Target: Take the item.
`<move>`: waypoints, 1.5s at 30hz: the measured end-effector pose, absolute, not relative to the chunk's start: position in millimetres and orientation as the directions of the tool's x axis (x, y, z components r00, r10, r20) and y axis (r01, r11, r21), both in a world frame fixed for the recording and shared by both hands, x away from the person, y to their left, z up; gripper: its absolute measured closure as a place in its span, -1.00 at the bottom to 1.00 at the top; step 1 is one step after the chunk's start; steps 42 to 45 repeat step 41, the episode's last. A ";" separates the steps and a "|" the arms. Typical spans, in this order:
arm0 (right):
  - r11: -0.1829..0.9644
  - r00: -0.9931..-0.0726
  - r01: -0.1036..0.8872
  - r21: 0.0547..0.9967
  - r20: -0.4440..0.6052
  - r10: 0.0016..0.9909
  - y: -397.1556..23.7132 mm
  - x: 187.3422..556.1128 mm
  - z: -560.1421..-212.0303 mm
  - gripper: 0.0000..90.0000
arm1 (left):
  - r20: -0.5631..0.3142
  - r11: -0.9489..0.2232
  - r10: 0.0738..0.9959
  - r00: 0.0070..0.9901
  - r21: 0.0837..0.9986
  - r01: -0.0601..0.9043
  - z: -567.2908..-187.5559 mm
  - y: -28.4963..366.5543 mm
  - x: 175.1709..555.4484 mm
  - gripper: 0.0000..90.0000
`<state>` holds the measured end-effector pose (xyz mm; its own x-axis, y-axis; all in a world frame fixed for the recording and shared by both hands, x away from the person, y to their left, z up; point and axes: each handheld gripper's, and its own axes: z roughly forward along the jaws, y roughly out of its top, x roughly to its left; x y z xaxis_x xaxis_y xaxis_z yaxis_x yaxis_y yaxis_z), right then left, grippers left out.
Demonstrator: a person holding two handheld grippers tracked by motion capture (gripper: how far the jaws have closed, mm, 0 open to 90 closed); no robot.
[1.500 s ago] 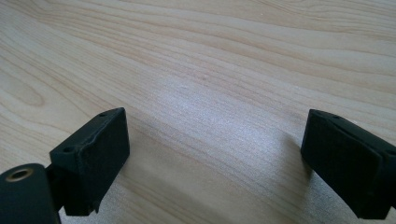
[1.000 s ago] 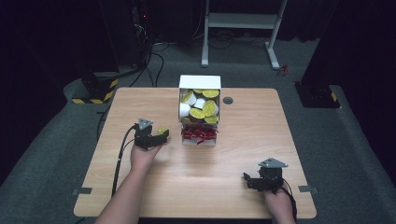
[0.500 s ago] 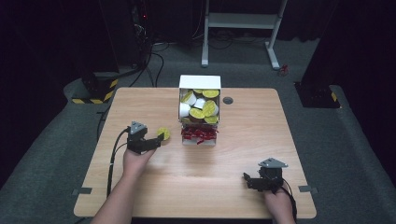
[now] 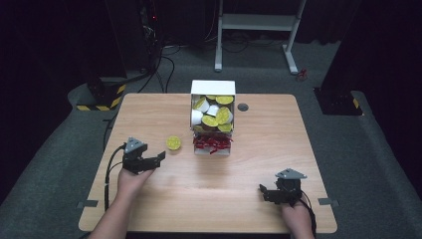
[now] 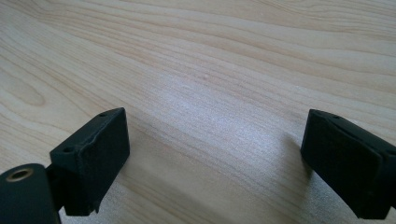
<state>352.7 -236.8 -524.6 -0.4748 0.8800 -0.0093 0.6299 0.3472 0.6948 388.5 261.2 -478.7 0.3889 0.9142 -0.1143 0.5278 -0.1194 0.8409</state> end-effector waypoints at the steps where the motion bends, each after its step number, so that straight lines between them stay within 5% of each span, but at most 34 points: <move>1: 0.347 -0.475 0.630 0.695 -0.009 0.880 -236.8 352.7 -524.6 -0.82 | -0.118 -0.117 0.914 0.387 0.838 0.533 -479.9 264.1 383.7 -0.64; 10: 0.347 -0.475 0.630 0.695 -0.009 0.880 -236.8 352.7 -524.6 -0.82 | -0.127 -0.126 0.911 0.393 0.821 0.557 -487.3 277.1 364.5 -0.66; 25: 0.342 -0.471 0.634 0.694 -0.006 0.882 -236.4 352.4 -524.6 -0.82 | 0.004 -0.288 0.913 0.408 0.714 0.638 -529.1 305.8 319.1 -0.80; 45: 0.299 -0.406 0.656 0.694 -0.010 0.914 -234.7 361.0 -524.7 -0.83 | 0.013 -0.321 0.894 0.447 0.714 0.622 -530.0 302.6 316.0 -0.86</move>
